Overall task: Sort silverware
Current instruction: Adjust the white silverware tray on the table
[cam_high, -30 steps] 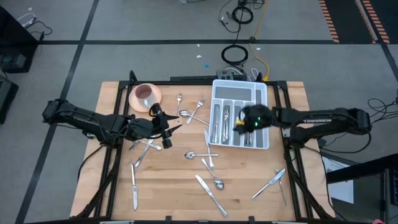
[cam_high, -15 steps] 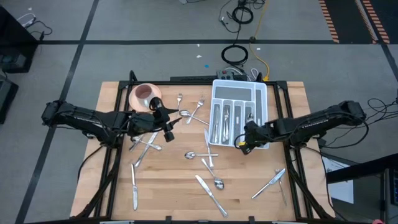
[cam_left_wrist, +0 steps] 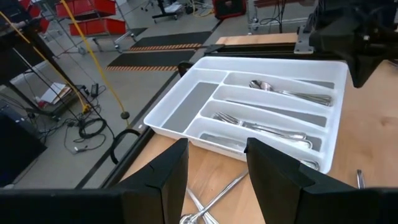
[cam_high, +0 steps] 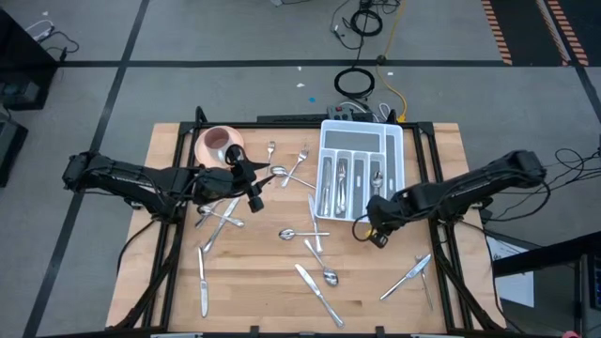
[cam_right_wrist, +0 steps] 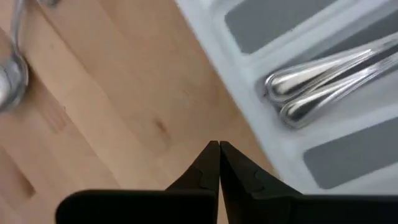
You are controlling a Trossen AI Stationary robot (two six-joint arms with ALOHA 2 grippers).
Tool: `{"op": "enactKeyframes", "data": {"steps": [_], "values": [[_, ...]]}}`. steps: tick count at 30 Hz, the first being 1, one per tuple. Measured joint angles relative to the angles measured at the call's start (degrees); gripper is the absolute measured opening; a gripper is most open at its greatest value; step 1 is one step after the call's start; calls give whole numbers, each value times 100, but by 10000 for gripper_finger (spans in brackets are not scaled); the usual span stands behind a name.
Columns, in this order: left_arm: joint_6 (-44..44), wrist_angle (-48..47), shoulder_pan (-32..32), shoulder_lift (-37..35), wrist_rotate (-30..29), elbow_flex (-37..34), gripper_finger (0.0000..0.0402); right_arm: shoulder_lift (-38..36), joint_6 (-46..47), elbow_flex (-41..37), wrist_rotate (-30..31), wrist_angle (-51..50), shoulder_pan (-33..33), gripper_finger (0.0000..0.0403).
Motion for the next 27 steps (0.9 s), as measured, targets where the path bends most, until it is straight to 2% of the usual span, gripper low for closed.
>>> {"op": "enactKeyframes", "data": {"steps": [11,17,22,27], "values": [[2,-1,0,0,0,0,168,548,139,0,-60,-949,-56,0],[2,-1,0,0,0,0,168,562,680,12,167,-1111,-54,0],[2,-4,-4,0,0,0,168,569,1224,-7,371,-1655,-58,0],[2,-21,-4,0,0,0,168,550,1226,-9,334,-1614,-50,0]]}}
